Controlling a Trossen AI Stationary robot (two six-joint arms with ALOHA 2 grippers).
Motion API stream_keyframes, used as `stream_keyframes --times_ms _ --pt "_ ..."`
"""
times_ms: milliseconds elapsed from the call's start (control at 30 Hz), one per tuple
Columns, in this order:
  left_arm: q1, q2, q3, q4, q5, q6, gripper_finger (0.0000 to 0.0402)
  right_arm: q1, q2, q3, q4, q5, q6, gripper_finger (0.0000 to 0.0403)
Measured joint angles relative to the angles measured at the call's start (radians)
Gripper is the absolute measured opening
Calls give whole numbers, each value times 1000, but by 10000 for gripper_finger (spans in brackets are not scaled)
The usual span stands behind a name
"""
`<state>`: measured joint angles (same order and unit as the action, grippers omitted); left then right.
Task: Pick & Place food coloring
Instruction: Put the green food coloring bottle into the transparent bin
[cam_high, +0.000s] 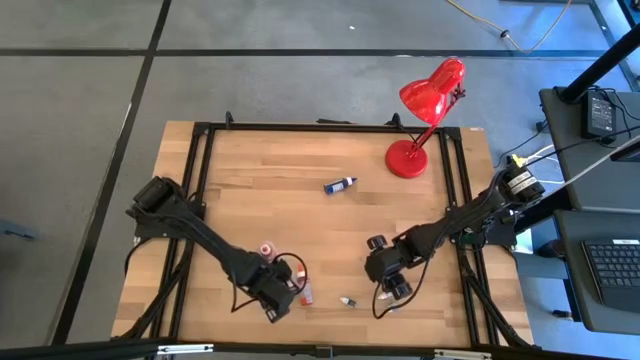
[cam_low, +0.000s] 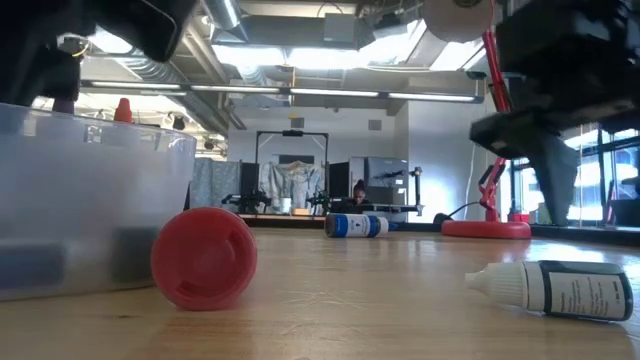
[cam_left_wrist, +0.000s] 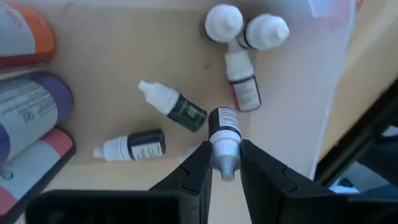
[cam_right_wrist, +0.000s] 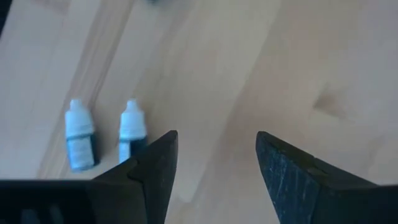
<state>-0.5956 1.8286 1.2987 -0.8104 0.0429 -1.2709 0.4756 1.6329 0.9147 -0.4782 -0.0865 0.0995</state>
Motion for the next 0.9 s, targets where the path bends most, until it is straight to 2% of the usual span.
stream_keyframes --times_ms 267,567,900 --pt "9 14 0 6 -23 0 71 69 0 -13 5 -20 -57 215" --pt "9 14 0 7 -24 1 72 143 0 -13 22 -3 -25 214" --pt "9 14 0 26 -24 1 73 165 1 -101 155 14 12 213"
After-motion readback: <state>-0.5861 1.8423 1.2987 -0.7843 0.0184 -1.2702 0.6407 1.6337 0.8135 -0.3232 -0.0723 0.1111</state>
